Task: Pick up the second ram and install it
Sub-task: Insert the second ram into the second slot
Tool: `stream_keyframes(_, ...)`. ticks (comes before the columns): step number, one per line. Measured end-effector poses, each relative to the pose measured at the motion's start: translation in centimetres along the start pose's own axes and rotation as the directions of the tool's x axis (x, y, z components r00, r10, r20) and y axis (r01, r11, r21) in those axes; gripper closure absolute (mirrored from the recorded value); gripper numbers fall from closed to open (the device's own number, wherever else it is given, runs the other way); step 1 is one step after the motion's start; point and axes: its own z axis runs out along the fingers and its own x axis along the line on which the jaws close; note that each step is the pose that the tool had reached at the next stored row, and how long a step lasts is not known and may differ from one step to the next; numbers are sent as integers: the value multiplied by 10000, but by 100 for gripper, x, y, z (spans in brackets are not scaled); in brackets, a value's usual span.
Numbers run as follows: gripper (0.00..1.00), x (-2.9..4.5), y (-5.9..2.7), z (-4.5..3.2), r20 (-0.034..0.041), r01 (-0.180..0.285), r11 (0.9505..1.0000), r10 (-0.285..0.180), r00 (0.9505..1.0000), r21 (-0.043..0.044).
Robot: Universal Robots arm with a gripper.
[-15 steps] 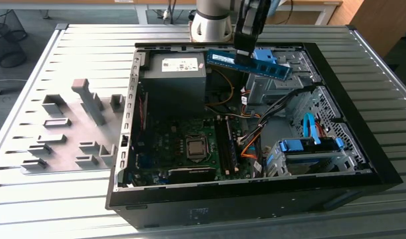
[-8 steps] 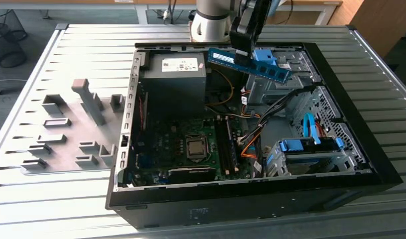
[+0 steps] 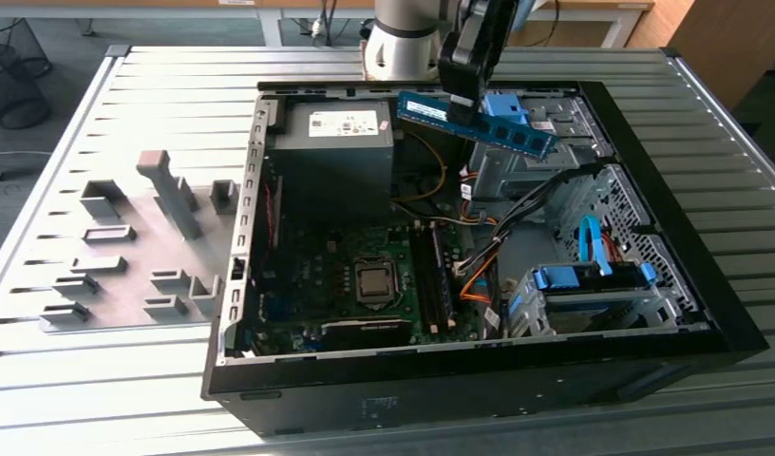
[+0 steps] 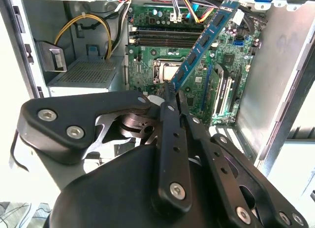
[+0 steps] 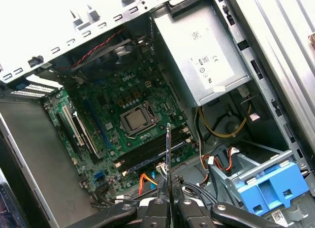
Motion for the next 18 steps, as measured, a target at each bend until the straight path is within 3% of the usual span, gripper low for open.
stream_keyframes(9, 86, 0, 0, 0, 2, -156, 9999, 156, 9999, 1)
stream_keyframes(18, 86, 0, 1, 1, 12, -773, 9970, 773, 9970, 4)
